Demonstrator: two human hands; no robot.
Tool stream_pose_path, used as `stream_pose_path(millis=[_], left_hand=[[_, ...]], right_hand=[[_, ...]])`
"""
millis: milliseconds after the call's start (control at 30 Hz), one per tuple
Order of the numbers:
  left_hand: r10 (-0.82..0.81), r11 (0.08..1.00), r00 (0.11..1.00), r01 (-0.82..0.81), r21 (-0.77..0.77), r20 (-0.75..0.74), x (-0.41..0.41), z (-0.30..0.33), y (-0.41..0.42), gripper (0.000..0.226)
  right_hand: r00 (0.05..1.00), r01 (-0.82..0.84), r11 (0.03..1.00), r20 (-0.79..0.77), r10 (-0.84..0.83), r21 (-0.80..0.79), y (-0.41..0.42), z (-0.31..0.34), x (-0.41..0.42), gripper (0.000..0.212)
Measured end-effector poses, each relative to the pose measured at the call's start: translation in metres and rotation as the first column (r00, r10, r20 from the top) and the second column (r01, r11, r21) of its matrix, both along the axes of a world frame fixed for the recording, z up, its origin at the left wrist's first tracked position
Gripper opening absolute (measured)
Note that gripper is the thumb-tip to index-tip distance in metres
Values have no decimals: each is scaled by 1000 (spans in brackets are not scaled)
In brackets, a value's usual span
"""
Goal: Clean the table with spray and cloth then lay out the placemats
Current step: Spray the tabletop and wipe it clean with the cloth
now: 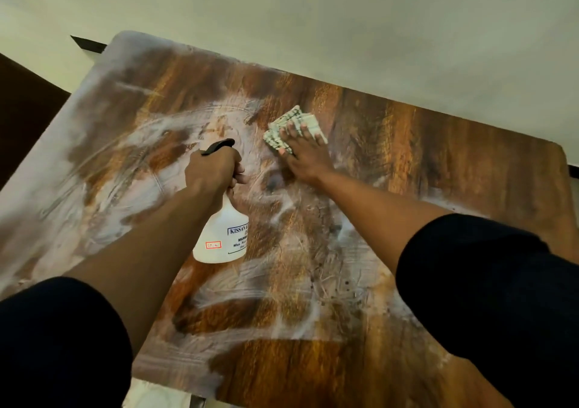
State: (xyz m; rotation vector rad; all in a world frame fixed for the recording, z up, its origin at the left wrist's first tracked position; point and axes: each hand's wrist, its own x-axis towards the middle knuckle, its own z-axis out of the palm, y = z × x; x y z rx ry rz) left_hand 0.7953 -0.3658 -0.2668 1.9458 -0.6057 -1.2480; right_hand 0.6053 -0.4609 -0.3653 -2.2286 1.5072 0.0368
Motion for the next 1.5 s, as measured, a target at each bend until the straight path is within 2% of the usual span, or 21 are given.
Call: stream_pose_path(millis=[133,333,500,567,667,800,900,1033,1133,1267,1333,1367,1433,1500], left_hand=[[15,1000,1000,-15,-10,6,10,-2,-3,23],[-7,1000,999,6,-9,-32,29,-13,-21,23],[-38,999,998,37,-16,-50,52,-24,-43,19],[-48,999,996,47,-18,-73,62,-25,-51,33],[-41,999,996,41,-8,-76,79,-22,-62,32],[0,1000,998,0,-3,-63,101,-19,-78,24],[15,1000,996,-15,-2,-83,118,-18,-92,24],[13,1000,994,-12,11,-105,138,-16,-107,23],[20,999,993,-16,33,-113,152,-16,-116,26],[38,999,995,-37,8,-94,167,-21,-124,35],[11,1000,994,-12,-6,-107,172,-25,-125,41],[-9,1000,993,8,-11,-115,173,-27,-126,46],[-43,999,991,41,-20,-130,175,-30,-128,53],[-50,999,988,47,-25,-149,178,-33,-131,54]], right_hand=[[982,-187,982,-5,187,0,4,-1,37,60],[976,-215,976,19,215,-26,-14,-2,30,59],[999,41,995,-1,-41,-86,-43,-9,20,58],[989,147,985,-2,-148,-91,-52,-10,21,58],[960,276,958,-25,-279,-81,-61,-11,40,59],[929,371,928,13,-371,-38,-73,-9,81,58],[964,265,964,13,-265,-34,-83,-5,117,59],[1000,-22,996,-23,20,-87,-77,-7,184,61],[970,-238,960,-79,229,-145,-71,-16,204,65],[909,-417,889,-70,412,-190,-96,-19,167,62],[927,-375,909,-57,371,-181,-111,-15,145,61],[953,-304,936,-59,298,-175,-118,-14,133,62],[993,-106,978,-71,95,-178,-129,-13,107,66],[991,81,974,-86,-101,-212,-137,-14,85,69]])
